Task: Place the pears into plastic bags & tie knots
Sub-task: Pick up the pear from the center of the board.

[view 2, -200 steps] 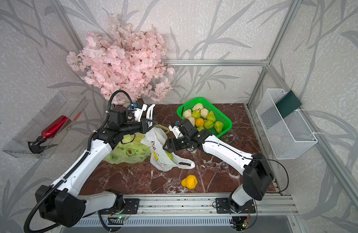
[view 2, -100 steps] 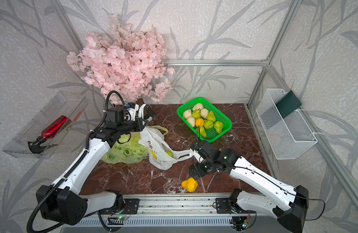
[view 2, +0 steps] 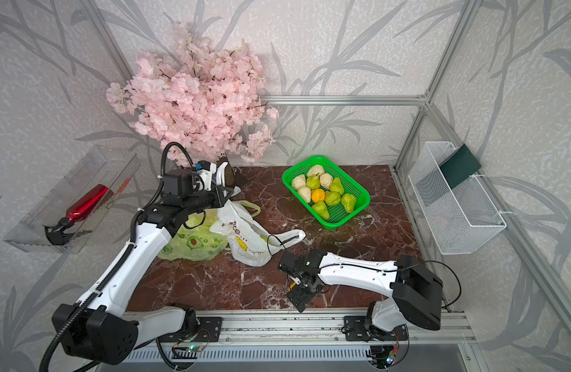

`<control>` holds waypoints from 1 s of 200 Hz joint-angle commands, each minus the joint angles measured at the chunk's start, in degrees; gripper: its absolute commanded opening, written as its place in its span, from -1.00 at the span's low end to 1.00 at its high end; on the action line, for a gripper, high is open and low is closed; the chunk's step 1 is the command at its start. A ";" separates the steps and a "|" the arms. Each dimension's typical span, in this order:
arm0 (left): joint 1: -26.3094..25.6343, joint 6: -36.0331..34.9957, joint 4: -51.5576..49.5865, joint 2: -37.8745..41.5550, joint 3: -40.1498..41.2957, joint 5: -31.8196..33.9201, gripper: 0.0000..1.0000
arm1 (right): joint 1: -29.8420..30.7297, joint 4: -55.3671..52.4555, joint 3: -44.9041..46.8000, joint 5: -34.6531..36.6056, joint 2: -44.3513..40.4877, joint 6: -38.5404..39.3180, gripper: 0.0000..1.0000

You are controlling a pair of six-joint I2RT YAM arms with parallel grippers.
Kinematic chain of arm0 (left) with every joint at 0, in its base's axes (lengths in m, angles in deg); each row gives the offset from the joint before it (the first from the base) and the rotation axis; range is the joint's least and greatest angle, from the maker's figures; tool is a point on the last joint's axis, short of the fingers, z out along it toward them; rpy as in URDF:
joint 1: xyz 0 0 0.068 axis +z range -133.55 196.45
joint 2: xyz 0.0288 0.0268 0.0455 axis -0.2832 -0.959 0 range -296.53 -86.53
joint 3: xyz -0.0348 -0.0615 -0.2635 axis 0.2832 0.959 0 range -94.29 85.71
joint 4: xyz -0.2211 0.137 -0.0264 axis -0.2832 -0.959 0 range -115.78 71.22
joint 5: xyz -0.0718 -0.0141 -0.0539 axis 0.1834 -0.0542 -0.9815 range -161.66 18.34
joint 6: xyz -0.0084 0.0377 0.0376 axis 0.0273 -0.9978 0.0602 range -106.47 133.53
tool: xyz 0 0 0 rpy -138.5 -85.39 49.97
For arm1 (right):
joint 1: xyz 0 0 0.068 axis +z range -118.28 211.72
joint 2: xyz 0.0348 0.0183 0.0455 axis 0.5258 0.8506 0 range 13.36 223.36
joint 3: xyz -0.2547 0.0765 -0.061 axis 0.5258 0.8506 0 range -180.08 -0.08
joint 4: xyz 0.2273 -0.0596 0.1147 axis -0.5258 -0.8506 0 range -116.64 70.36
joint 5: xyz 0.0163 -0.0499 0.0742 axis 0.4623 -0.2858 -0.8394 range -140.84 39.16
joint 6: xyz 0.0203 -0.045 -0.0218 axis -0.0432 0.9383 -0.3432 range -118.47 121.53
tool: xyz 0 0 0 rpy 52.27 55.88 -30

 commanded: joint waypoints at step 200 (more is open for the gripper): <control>-0.33 -0.62 -0.07 -1.46 -4.00 -12.53 -1.00 | -13.82 8.87 -13.55 -18.60 -12.30 0.30 -0.22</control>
